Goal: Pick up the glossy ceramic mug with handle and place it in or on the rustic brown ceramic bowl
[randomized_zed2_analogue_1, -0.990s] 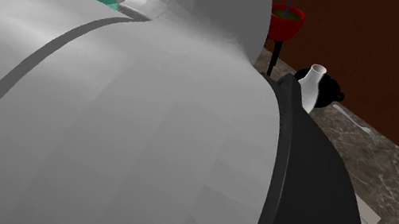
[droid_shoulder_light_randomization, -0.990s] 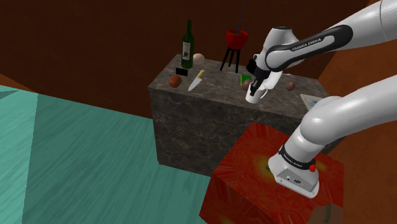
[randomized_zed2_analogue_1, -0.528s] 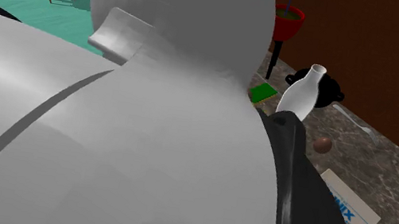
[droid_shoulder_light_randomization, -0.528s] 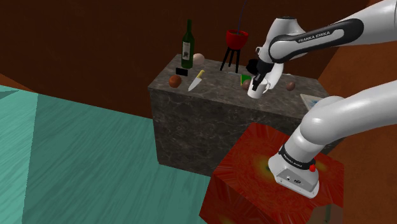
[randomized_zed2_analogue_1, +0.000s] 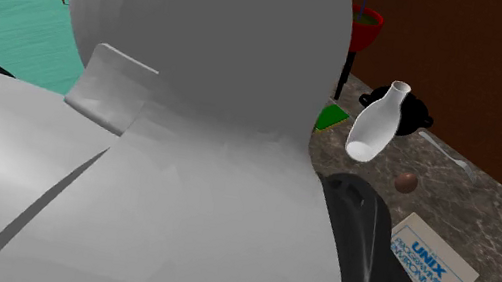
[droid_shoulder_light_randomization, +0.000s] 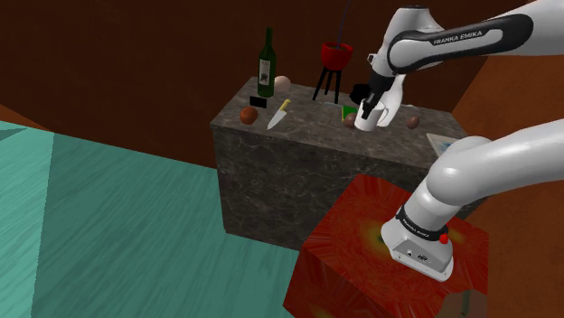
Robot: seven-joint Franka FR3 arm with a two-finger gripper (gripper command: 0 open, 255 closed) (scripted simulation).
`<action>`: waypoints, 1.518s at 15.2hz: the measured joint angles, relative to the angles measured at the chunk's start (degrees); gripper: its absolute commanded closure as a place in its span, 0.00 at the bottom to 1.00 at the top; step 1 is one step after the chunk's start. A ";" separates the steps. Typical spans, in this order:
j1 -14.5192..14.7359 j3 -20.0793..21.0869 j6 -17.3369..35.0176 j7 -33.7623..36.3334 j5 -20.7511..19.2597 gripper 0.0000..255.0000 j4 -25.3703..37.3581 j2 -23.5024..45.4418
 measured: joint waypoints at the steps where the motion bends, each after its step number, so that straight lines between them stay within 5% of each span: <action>1: 0.00 0.15 -0.94 -0.09 0.12 1.00 0.55 -0.41; 12: 0.57 1.85 -9.91 -0.66 1.71 1.00 7.66 -2.29; 23: 1.36 -10.17 -7.11 -13.74 2.87 1.00 24.40 15.44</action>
